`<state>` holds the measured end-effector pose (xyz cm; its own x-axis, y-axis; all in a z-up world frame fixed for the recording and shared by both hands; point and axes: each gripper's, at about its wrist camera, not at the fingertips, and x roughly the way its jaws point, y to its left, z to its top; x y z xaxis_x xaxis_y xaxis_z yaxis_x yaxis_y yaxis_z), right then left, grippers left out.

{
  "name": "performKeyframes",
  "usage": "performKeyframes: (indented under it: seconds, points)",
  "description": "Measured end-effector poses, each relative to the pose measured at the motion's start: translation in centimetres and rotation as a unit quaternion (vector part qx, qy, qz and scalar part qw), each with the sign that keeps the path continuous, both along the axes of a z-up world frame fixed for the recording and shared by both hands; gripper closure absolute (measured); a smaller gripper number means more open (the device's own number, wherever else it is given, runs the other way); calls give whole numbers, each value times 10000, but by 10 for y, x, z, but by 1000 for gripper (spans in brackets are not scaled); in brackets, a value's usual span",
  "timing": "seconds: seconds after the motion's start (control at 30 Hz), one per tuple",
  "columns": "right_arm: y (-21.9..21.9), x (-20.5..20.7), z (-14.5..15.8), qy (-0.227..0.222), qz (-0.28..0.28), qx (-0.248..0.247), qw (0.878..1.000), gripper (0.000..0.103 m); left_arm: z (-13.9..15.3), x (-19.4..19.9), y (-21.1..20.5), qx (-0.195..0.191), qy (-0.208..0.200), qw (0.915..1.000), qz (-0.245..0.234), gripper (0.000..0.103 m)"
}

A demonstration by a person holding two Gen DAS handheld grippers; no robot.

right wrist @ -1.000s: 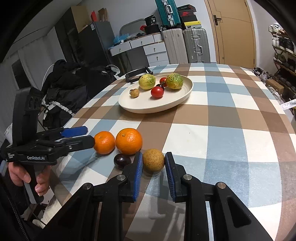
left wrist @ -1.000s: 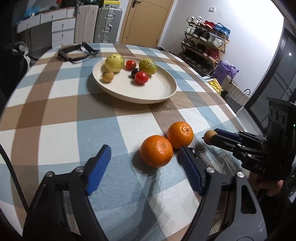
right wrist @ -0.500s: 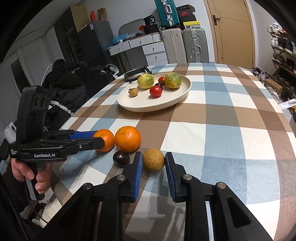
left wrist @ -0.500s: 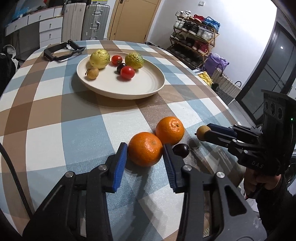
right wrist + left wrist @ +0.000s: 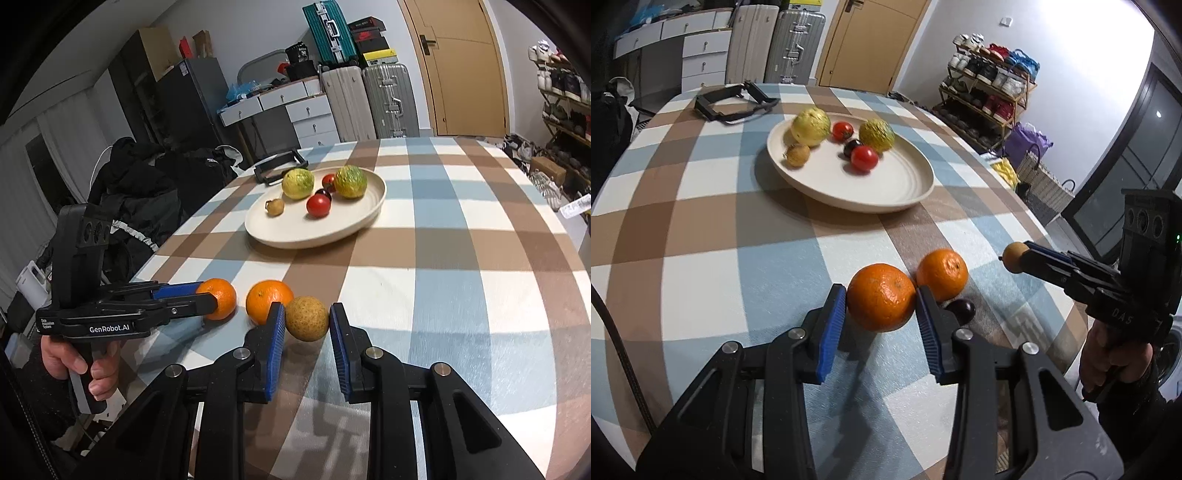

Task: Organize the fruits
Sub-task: 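Grasp an orange with the left tool while the right tool holds the brown fruit, then place the orange and brown fruit on the plate and open both tools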

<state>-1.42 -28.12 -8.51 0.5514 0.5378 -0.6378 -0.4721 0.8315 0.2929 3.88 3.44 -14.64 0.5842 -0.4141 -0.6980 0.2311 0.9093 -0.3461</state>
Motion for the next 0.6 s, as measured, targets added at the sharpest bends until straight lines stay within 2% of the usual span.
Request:
performKeyframes:
  seconds: [0.27,0.47,0.6]
  points:
    - [1,13,16,-85,-35,200,9998,78,22,20,19,-117,-190,9997,131,67]
    - [13,36,33,-236,91,237,9994,78,35,53,28,-261,-327,9987,275,67]
    - [24,61,41,-304,177,268,9990,78,36,83,26,-403,-269,9984,289,67]
